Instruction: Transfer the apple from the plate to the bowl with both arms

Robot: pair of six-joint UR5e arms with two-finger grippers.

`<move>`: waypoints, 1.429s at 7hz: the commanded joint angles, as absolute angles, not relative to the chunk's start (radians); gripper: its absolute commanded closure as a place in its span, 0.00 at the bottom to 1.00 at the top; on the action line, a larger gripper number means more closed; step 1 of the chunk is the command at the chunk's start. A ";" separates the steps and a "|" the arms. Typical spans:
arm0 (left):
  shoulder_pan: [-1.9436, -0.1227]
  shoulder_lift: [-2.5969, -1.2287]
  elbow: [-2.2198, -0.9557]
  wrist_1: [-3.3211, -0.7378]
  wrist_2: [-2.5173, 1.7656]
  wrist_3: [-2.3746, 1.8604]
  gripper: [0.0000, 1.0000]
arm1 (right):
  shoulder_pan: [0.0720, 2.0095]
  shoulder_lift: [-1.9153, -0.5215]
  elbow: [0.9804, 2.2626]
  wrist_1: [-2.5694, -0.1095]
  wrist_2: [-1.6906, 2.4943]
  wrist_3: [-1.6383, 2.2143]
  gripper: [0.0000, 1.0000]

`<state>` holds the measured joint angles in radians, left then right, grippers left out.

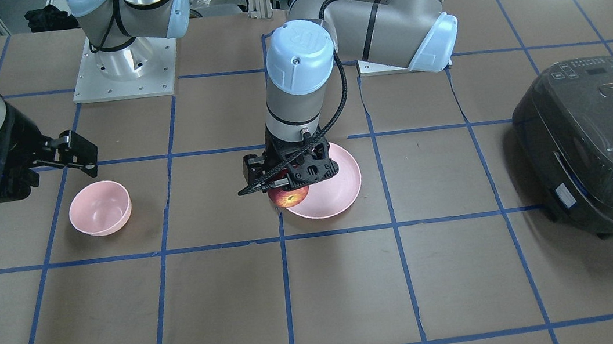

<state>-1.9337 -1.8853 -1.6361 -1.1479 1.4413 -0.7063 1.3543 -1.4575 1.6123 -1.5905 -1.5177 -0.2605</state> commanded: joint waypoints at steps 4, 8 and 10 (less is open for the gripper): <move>-1.990 -1.927 -1.605 -1.161 1.420 -0.815 1.00 | 1.195 -1.374 1.968 -2.073 -1.520 -0.474 0.00; -1.990 -1.925 -1.600 -1.166 1.427 -0.781 1.00 | 1.164 -1.368 2.052 -2.083 -1.520 -0.489 0.02; -1.990 -1.925 -1.600 -1.166 1.428 -0.781 1.00 | 1.135 -1.341 2.065 -2.079 -1.519 -0.492 0.28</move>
<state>-1.9896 -1.9251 -1.6000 -1.1659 1.4268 -0.7821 1.1487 -1.3565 2.0562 -2.0811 -1.5194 -0.4913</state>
